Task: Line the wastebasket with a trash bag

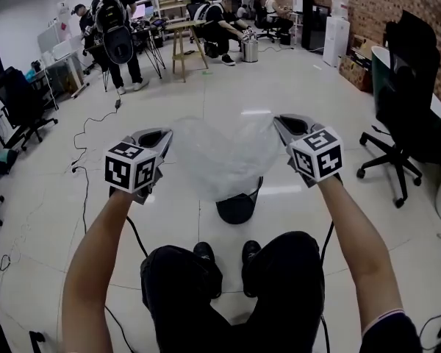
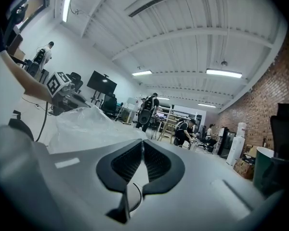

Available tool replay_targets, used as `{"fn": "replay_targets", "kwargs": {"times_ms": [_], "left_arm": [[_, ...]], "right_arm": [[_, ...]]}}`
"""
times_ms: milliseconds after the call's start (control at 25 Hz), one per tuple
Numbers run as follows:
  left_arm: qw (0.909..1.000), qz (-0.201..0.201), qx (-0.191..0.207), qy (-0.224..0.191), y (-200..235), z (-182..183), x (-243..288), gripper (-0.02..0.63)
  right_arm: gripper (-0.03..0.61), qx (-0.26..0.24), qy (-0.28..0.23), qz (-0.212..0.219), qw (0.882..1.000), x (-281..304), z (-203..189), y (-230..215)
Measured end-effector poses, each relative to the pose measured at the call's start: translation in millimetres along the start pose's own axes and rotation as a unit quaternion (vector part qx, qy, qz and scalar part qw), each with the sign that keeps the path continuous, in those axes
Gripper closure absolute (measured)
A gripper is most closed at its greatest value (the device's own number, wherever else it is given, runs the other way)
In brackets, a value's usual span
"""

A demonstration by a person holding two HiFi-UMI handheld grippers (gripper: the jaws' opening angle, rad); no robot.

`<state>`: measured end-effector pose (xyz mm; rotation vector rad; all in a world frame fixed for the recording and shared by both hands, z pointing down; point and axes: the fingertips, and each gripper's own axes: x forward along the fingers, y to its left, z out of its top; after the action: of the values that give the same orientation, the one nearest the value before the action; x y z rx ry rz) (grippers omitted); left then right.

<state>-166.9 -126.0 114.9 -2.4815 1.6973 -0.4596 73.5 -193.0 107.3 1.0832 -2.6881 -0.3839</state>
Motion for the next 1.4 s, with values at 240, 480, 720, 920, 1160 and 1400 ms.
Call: {"fn": "replay_targets", "kwargs": {"times_ms": [240, 480, 720, 920, 1160, 1400], "left_arm": [[0.9994, -0.033, -0.002, -0.008, -13, 4, 61, 0.601], [0.9983, -0.057, -0.011, 0.009, -25, -22, 112, 0.601], [0.9962, -0.069, -0.024, 0.047, -33, -71, 143, 0.601], [0.9939, -0.067, -0.047, 0.074, -27, -113, 164, 0.601], [0.991, -0.058, -0.076, 0.094, -12, -147, 179, 0.601], [0.9868, -0.054, -0.086, 0.126, -1, -179, 186, 0.601]], "right_arm": [[0.577, 0.004, 0.017, -0.02, 1.0, 7, -22, -33], [0.577, 0.013, 0.045, -0.022, 0.999, 27, -60, -43], [0.577, 0.02, 0.081, -0.008, 0.997, 49, -106, -38], [0.577, 0.031, 0.101, 0.004, 0.994, 73, -139, -35], [0.577, 0.05, 0.124, 0.015, 0.991, 95, -177, -31], [0.577, 0.055, 0.146, 0.028, 0.987, 111, -203, -27]]}}
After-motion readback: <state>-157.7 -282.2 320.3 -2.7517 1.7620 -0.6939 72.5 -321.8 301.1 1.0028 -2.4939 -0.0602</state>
